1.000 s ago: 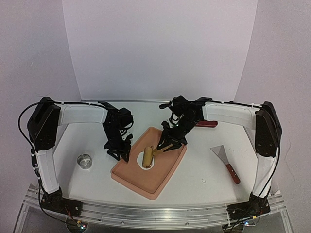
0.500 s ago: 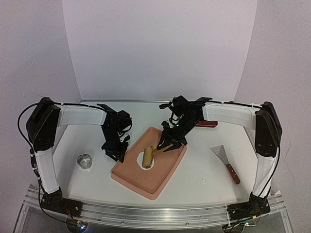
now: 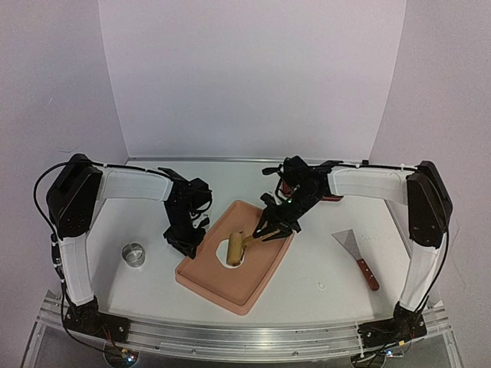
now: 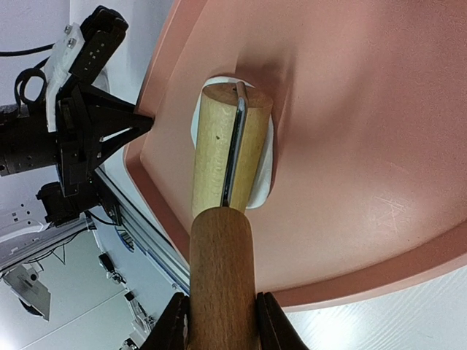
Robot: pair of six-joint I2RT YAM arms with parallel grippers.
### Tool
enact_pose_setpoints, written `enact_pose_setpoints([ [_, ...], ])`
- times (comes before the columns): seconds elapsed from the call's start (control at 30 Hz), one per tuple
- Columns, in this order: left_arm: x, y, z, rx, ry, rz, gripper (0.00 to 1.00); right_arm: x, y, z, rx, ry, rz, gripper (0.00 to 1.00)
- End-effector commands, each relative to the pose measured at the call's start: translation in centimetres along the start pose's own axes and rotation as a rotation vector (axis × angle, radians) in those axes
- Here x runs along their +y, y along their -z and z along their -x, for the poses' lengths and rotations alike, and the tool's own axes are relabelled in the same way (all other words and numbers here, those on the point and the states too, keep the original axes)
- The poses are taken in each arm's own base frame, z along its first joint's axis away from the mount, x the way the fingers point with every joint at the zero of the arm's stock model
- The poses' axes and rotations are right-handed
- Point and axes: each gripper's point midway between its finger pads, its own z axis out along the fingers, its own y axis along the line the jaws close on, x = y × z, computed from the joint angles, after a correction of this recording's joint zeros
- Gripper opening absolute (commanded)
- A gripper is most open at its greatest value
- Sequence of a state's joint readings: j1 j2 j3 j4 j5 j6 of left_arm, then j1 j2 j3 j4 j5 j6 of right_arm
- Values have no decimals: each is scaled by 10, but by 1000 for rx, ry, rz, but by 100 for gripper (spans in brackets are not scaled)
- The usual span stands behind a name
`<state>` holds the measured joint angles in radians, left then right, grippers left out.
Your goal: Roll out the dumpling wrappers from the dough
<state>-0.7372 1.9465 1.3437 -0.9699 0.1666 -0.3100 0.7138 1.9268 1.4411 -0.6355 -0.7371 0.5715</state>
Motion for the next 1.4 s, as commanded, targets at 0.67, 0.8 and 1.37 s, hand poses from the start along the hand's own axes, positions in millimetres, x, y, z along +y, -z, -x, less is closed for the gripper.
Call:
enact_pose_setpoints([
  [0.67, 9, -14, 9, 12, 56, 31, 4, -147, -12, -98, 294, -264, -433, 0],
  [0.8, 6, -14, 9, 8, 56, 19, 4, -153, -13, -100, 309, -264, -465, 0],
  [1.37, 4, -13, 9, 4, 64, -2, 3, -175, -59, -113, 422, -284, -497, 0],
])
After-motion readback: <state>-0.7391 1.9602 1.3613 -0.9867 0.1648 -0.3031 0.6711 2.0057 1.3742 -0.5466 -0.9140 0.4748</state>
